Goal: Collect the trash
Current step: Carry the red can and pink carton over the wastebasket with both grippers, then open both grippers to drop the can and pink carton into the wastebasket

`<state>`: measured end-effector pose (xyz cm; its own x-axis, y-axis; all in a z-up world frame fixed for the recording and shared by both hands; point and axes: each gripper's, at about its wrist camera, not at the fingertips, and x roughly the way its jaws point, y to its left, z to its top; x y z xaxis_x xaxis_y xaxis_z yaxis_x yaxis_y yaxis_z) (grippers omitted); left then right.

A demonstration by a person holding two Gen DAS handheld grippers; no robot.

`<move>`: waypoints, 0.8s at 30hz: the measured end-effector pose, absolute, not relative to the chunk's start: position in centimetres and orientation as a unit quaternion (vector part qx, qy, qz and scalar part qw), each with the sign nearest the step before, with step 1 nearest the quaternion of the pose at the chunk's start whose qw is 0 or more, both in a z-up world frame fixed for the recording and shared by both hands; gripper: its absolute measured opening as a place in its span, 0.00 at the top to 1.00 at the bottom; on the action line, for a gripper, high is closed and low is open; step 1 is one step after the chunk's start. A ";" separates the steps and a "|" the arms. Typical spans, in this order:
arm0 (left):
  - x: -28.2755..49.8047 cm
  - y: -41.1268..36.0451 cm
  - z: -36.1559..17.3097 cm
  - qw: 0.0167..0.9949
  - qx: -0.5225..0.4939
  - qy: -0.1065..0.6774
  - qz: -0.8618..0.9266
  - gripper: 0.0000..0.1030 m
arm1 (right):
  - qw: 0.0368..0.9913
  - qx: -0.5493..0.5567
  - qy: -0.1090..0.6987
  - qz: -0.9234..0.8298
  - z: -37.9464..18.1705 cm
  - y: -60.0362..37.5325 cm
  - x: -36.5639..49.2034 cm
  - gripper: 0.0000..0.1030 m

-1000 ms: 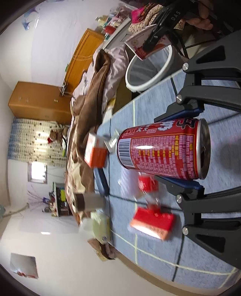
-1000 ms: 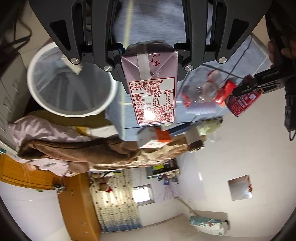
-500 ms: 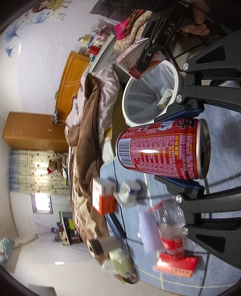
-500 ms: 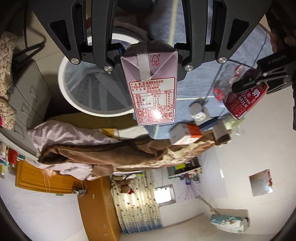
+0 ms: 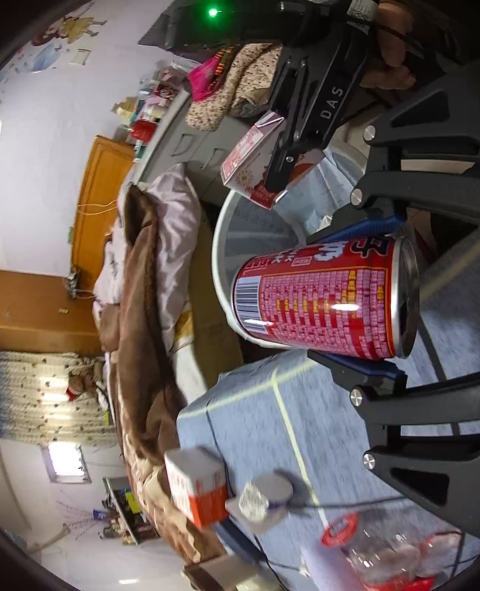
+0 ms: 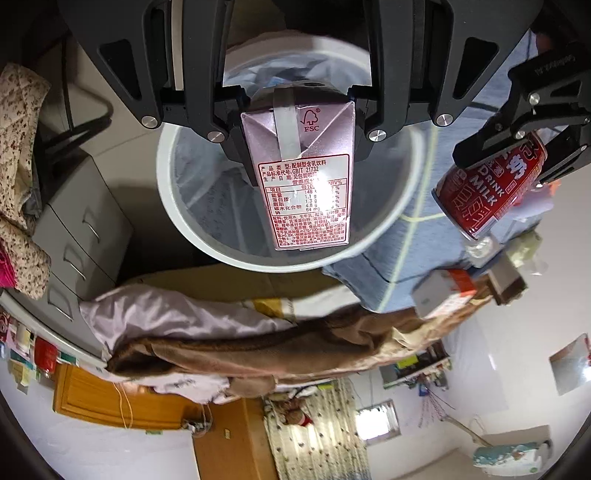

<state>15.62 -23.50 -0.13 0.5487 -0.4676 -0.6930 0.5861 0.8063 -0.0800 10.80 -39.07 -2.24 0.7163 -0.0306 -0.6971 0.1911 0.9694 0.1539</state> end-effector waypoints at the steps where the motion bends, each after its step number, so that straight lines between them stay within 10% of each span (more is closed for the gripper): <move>1: 16.0 -23.9 -0.4 0.874 0.080 0.373 -0.301 0.47 | 0.918 0.107 0.376 -0.063 -2.4 -39.3 11.0 0.63; 11: 18.3 -26.2 -2.1 0.857 0.069 0.398 -0.319 0.47 | 0.905 0.107 0.403 -0.083 -3.5 -41.8 11.9 0.63; 14: 18.3 -26.1 -1.9 0.861 0.071 0.392 -0.316 0.30 | 0.902 0.123 0.405 -0.083 -3.6 -42.5 11.8 0.63; 18: 18.4 -25.7 -1.3 0.863 0.061 0.388 -0.318 0.27 | 0.904 0.124 0.400 -0.081 -3.3 -42.8 11.5 0.39; 24: 18.2 -24.5 -0.7 0.869 0.046 0.382 -0.311 0.27 | 0.910 0.125 0.386 -0.080 -2.5 -42.7 10.9 0.38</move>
<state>18.17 -24.49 -0.66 0.5144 -0.5045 -0.6934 0.5755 0.8026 -0.1570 10.88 -42.74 -2.48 0.6889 -0.0498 -0.7231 0.2427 0.9559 0.1654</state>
